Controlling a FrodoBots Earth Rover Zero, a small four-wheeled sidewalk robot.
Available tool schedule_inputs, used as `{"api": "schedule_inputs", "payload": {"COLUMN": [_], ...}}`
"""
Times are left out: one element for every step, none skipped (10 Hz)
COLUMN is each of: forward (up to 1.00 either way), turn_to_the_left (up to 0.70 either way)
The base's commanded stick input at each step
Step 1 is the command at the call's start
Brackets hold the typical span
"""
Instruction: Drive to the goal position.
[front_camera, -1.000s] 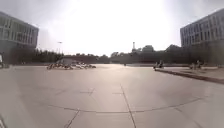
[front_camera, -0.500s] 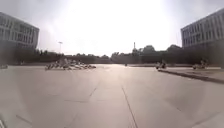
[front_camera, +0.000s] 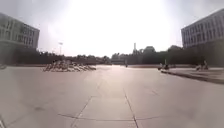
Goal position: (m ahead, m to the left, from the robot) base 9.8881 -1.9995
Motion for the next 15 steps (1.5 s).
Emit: {"api": "schedule_inputs", "payload": {"forward": [1.0,1.0,1.0,1.0,1.0,1.0,1.0,1.0,1.0,1.0,1.0,1.0,1.0,1.0,1.0], "turn_to_the_left": [0.0,0.0,0.0,0.0,0.0,0.0,-0.05,-0.2,-0.22,-0.1,-0.01,0.0,-0.07,-0.22,-0.18]}}
